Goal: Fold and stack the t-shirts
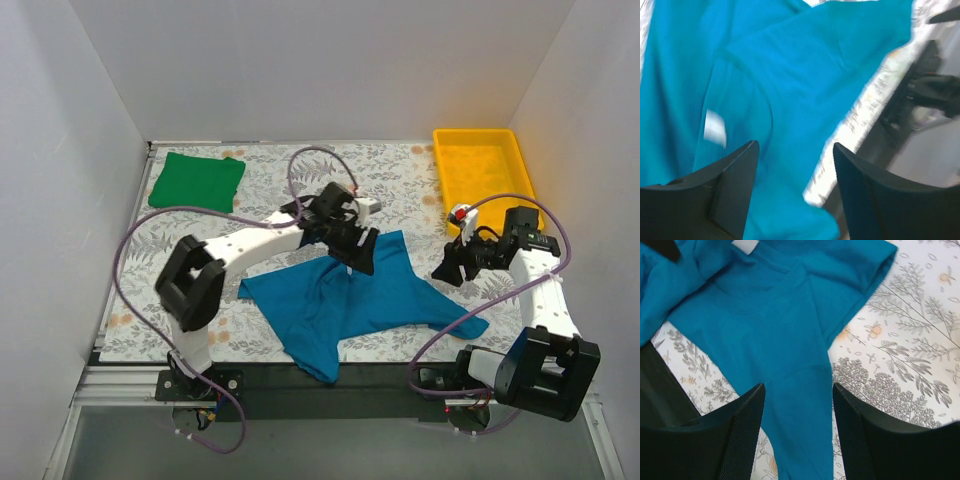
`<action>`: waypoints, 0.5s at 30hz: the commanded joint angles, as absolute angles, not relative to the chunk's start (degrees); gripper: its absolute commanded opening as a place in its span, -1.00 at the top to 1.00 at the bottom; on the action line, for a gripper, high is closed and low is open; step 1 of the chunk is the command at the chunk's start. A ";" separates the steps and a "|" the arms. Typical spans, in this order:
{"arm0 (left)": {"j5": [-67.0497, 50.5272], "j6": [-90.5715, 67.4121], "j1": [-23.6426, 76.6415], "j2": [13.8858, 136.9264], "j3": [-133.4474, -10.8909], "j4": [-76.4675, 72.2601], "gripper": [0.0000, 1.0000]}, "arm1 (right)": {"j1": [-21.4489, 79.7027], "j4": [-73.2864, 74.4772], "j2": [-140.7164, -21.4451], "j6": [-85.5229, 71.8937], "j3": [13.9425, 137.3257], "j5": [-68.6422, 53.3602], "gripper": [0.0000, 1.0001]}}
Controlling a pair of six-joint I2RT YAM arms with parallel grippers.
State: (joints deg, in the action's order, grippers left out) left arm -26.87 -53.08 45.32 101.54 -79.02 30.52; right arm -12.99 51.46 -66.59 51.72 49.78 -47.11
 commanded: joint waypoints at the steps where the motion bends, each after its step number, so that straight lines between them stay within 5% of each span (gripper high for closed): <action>1: -23.12 -42.73 49.21 112.62 -90.42 35.59 -0.15 | -16.50 40.88 -66.71 38.33 48.35 -46.49 -0.22; 15: -12.49 -44.03 50.45 123.48 -99.58 34.81 -0.06 | -21.45 35.77 -68.64 35.77 45.53 -50.62 -0.18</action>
